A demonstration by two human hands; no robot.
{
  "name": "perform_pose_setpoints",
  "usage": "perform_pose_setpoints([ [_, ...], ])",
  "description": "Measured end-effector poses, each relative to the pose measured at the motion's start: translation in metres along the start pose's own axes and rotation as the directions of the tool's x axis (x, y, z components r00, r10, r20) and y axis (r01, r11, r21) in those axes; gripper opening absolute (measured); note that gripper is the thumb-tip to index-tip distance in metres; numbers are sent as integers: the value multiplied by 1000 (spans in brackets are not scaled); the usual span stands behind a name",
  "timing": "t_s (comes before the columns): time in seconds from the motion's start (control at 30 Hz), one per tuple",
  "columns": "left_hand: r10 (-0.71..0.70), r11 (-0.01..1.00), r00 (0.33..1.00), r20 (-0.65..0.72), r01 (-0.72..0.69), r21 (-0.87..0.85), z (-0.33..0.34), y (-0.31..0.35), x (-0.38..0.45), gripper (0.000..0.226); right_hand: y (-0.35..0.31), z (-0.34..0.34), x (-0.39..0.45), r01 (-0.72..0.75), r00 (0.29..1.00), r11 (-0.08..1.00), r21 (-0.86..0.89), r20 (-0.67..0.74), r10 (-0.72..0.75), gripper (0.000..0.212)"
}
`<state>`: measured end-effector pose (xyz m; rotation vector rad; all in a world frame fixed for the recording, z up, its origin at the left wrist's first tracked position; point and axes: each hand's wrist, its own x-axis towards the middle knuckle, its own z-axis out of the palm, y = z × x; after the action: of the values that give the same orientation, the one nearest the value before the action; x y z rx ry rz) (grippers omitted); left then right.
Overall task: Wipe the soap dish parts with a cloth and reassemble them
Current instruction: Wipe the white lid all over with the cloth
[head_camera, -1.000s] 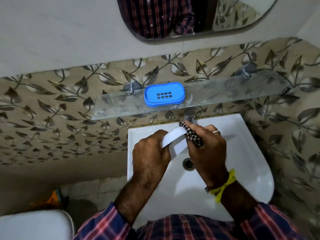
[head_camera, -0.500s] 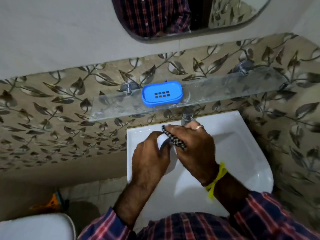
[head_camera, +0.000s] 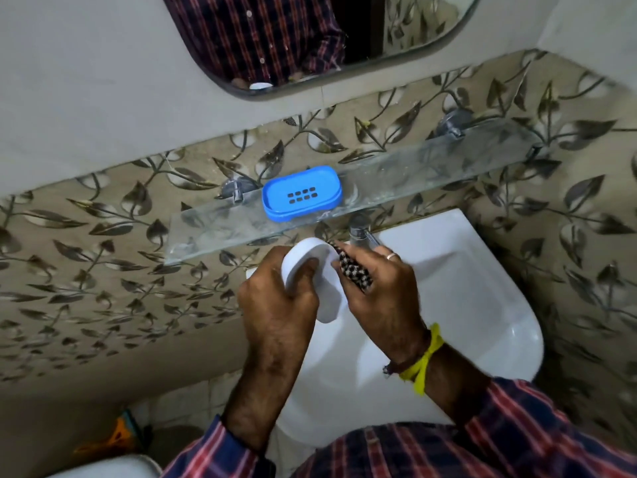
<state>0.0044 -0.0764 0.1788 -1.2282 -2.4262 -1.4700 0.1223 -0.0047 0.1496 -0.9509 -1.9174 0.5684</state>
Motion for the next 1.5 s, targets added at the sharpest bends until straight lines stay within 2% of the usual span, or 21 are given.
perform_pose_setpoints([
  [0.1,-37,995,998,-41,33,-98,2,4,-9,20,5,-3,-7,-79,996,997,5,48,79,35],
  [0.27,-166,962,981,-100,138,-237,9,4,-13,11,2,0,5,-70,997,997,-15,-39,69,33],
  [0.4,-185,923,969,-165,114,-366,8,3,-19,9,4,7,-4,-217,968,959,180,-87,235,20],
  [0.5,-318,855,943,-102,238,-461,17,0,-24,17,5,11,4,-262,948,943,206,-128,292,16],
  [0.57,-446,720,887,123,437,-539,21,-4,-28,28,6,8,13,-199,963,968,156,-152,222,20],
  [0.6,-490,631,828,274,553,-544,21,-6,-30,47,8,6,16,-144,974,985,93,-163,157,25],
  [0.67,-512,355,662,548,744,-566,17,-7,-30,81,13,1,20,-25,983,998,-63,-184,13,33],
  [0.7,-481,220,602,637,787,-577,16,-6,-27,81,15,0,19,26,980,992,-126,-193,-50,34],
  [0.77,-435,74,588,682,778,-624,15,-1,-19,57,16,2,16,102,967,975,-200,-208,-144,33],
  [0.83,-498,14,590,636,738,-674,19,7,-11,40,15,6,12,141,951,969,-204,-244,-190,32],
  [0.93,-551,-79,566,613,696,-713,26,12,-7,43,13,7,0,175,931,976,-130,-300,-207,41],
  [1.0,-529,-164,525,667,708,-687,27,10,-5,42,14,6,-10,230,937,972,-41,-260,-232,52],
  [1.07,-489,-280,468,736,715,-641,27,6,-5,49,15,2,-18,310,938,951,19,-167,-302,44],
  [1.13,-456,-352,429,780,717,-601,27,1,-6,55,21,-1,-19,367,927,929,54,-101,-361,33],
  [1.23,-439,-380,404,802,726,-574,24,-11,-6,59,36,-10,-17,444,893,892,80,39,-448,46],
  [1.3,-413,-374,430,803,724,-580,21,-22,-2,55,48,-20,-13,470,864,877,96,152,-480,54],
  [1.33,-385,-360,453,804,729,-582,19,-28,-1,54,52,-23,-11,434,877,893,121,173,-449,54],
  [1.37,-360,-336,458,813,749,-571,17,-32,-1,54,54,-24,-10,341,915,924,172,164,-368,54],
  [1.43,-324,-248,458,828,803,-542,17,-39,-6,61,49,-23,-2,41,992,943,329,100,-78,47],
  [1.47,-314,-185,459,831,829,-528,18,-40,-9,62,43,-21,3,-68,996,920,386,72,44,41],
  [1.5,-304,-122,469,829,844,-522,19,-39,-14,60,34,-19,8,-112,994,913,392,52,99,36],
])
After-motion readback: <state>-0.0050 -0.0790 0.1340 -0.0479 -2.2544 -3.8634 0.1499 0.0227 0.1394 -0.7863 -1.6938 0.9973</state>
